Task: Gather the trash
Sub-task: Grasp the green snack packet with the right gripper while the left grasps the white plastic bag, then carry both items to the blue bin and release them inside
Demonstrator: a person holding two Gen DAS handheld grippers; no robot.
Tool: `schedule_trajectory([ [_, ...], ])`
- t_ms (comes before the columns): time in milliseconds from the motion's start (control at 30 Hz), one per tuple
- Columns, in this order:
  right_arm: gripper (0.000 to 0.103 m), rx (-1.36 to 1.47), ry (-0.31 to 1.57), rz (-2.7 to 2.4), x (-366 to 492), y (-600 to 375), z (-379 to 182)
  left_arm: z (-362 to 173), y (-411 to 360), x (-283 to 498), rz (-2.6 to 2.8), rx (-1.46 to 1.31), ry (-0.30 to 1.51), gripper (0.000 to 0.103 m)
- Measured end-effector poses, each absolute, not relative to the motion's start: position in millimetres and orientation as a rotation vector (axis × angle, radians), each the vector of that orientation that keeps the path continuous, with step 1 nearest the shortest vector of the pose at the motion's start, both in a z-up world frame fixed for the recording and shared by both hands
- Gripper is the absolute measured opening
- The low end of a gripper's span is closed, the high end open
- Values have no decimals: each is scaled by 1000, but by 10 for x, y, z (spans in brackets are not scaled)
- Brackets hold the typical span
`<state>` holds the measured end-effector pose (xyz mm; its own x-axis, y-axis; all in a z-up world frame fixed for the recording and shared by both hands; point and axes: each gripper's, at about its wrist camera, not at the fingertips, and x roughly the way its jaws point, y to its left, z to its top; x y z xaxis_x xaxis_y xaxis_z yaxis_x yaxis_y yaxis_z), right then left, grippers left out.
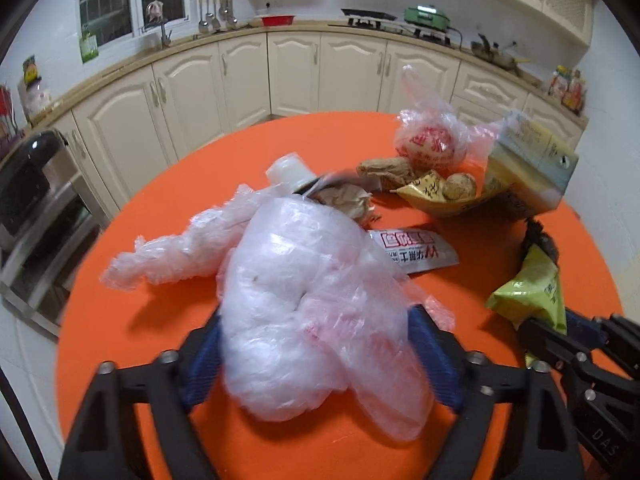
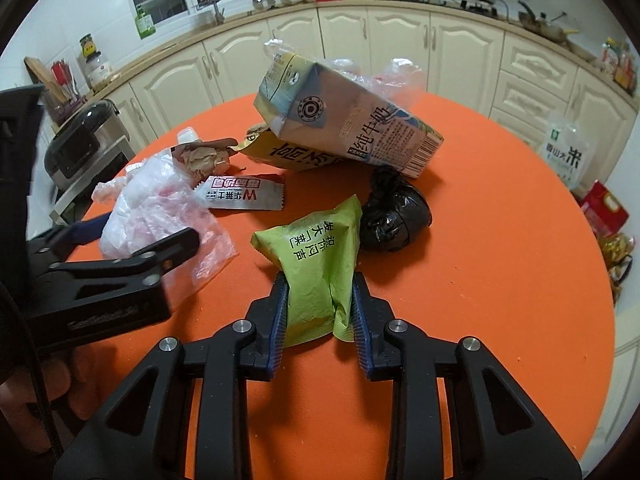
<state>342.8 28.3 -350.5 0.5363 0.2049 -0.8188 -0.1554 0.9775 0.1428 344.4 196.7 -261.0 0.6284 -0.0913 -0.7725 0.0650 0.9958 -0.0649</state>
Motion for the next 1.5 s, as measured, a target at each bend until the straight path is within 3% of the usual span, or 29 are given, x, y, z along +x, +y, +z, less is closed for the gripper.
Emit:
schedule_trajectory([
  [33, 27, 56, 980, 215, 3425, 288, -3498, -2605, 2015, 3452, -112, -61, 877, 63],
  [200, 27, 66, 970, 220, 3384, 295, -3461, -2642, 2129, 3349, -148, -123, 861, 53],
  [767, 27, 102, 896, 223, 2947, 149, -3110, -2308, 2083, 2335, -155, -75, 736, 52],
  [1233, 27, 156, 622, 191, 2081, -433, -2044, -1426, 1635, 832, -244, -13, 448, 52],
  [1500, 27, 179, 507, 116, 1626, -892, -1670, -1259, 1228, 64, -300, 26, 338, 52],
])
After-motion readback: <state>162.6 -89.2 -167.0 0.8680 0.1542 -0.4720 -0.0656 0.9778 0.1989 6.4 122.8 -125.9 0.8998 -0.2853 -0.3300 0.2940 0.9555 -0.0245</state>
